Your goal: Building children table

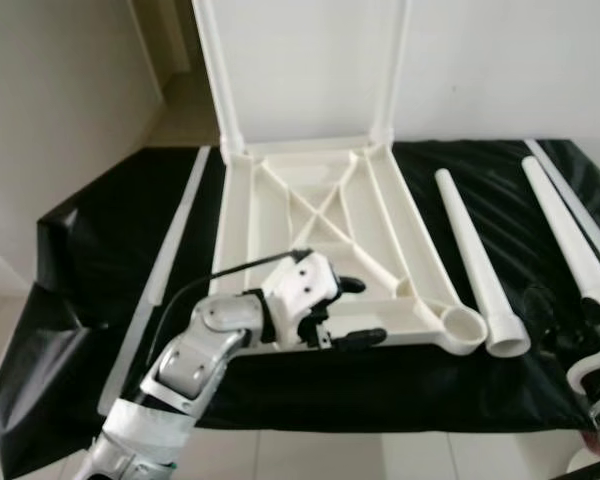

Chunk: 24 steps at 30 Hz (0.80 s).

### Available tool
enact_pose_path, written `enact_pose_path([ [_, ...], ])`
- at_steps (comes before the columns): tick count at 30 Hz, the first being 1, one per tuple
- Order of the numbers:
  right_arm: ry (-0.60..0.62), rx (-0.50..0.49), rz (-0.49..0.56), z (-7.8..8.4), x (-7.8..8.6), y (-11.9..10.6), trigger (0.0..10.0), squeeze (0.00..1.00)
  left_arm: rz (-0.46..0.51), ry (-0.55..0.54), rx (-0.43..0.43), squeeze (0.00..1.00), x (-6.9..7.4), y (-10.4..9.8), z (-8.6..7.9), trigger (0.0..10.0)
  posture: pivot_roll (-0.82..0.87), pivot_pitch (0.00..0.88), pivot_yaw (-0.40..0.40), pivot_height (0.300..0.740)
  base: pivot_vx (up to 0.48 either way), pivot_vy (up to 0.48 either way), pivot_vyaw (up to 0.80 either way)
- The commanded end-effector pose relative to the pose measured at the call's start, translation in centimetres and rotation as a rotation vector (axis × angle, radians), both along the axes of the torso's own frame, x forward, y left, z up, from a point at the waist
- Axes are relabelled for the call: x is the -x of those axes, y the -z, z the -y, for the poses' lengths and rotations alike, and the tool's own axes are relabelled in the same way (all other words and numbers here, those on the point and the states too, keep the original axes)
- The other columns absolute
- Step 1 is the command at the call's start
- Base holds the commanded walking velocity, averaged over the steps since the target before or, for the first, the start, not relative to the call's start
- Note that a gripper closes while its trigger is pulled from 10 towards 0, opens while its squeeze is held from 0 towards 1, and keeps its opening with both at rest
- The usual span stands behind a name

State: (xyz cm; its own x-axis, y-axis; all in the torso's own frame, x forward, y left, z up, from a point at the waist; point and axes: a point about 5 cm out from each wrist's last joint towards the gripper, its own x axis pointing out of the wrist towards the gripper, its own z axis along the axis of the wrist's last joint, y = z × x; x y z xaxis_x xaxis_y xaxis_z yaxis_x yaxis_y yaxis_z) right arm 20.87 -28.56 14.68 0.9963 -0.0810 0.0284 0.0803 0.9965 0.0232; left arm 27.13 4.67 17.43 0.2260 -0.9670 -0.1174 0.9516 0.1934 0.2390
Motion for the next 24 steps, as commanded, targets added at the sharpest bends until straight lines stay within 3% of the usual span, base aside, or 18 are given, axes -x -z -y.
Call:
enact_pose_path([
  [1,-0.025,0.049,-0.011,-0.4,0.1,0.0,10.0,0.00,0.004,0.005,0.008,0.00,0.1,-0.4,-0.2,10.0,-0.05,0.024,0.058,0.740,0.000,0.000,0.00],
  [14,-0.041,0.180,-0.123,-0.4,1.0,1.9,10.0,0.00,-0.002,0.015,0.010,0.00,0.2,-0.3,0.0,10.0,-0.07,0.035,0.061,0.740,0.000,0.000,0.00],
  [24,-0.027,0.192,-0.157,-0.2,1.2,2.6,10.0,0.00,-0.004,0.013,0.014,0.00,0.3,-0.3,0.0,10.0,-0.07,0.033,0.056,0.740,0.000,0.000,0.00],
])
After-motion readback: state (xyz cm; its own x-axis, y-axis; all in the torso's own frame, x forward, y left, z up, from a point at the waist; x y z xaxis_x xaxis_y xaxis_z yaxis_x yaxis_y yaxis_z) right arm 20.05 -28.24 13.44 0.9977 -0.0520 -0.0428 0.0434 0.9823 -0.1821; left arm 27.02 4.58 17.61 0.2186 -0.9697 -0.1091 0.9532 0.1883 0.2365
